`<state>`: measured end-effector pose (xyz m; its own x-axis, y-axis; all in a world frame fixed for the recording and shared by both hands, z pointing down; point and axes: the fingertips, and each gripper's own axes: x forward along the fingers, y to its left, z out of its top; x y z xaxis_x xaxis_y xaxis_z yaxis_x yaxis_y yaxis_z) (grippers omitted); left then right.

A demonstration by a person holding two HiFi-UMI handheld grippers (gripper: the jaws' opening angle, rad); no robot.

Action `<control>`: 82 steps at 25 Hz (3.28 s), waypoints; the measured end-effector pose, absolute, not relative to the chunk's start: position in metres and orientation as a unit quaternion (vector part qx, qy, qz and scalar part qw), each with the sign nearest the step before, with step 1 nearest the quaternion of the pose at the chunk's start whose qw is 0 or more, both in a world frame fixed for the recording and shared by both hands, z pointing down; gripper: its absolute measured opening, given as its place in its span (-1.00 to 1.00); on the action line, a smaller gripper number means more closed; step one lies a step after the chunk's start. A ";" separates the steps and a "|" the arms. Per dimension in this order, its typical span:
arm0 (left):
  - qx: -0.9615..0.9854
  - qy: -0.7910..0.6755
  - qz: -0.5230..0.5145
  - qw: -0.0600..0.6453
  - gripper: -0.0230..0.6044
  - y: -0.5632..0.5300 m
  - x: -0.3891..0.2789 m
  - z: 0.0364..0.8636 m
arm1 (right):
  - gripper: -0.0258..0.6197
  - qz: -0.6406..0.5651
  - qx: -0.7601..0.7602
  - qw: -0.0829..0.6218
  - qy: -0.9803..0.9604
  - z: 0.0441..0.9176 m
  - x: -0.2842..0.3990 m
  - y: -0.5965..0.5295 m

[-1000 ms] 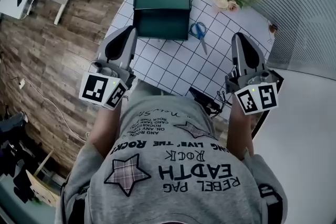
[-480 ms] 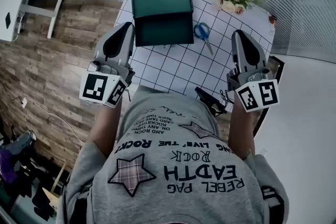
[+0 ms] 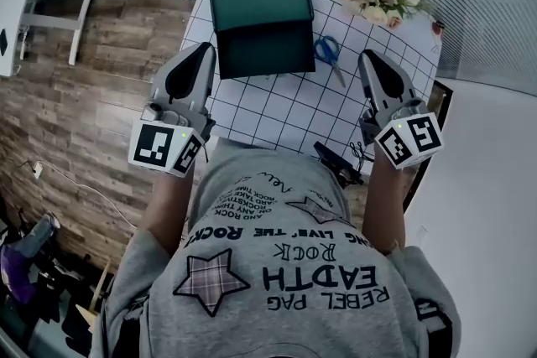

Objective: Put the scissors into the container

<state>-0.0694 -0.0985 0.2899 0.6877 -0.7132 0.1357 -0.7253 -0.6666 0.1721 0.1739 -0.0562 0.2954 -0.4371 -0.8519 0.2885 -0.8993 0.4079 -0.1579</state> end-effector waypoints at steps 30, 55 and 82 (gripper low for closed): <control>0.901 -0.407 0.053 0.139 -0.90 -0.109 -0.070 0.329 | -0.86 0.242 0.489 0.230 -0.806 0.460 0.190 -0.103; 0.898 -0.408 0.068 0.151 -0.90 -0.103 -0.063 0.344 | -0.54 0.274 0.427 0.363 -0.781 0.560 0.185 -0.100; 0.900 -0.408 0.062 0.142 -0.90 -0.105 -0.060 0.336 | -0.65 0.273 0.457 0.382 -0.755 0.547 0.201 -0.100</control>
<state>-0.0603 -0.1052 0.3361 0.6590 -0.7168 0.2279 -0.7521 -0.6265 0.2045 0.2006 -0.1005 0.5474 -0.2892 -0.4816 0.8273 -0.8996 0.4321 -0.0629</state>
